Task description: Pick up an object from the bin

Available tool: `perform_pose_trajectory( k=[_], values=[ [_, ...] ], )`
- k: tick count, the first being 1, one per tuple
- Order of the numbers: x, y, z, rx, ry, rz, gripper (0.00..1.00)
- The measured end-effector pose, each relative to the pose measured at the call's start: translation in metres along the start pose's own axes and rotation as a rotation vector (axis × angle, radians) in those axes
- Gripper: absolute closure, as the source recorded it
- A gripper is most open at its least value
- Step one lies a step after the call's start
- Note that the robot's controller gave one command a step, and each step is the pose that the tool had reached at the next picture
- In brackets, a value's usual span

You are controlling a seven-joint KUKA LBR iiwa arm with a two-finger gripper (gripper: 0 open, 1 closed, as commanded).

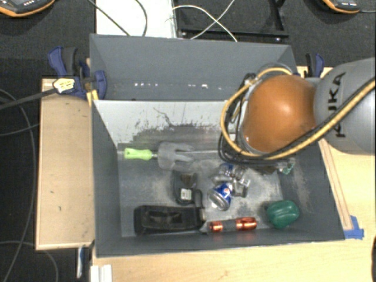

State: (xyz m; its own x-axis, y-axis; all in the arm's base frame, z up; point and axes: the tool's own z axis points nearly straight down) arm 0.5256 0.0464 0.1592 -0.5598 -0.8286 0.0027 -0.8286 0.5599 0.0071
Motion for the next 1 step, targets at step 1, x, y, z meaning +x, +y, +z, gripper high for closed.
perform_pose_trajectory(
  k=[1],
  values=[
    [-0.0006, -0.0007, -0.0167, 0.003, -0.003, 0.002, 1.00]
  ],
)
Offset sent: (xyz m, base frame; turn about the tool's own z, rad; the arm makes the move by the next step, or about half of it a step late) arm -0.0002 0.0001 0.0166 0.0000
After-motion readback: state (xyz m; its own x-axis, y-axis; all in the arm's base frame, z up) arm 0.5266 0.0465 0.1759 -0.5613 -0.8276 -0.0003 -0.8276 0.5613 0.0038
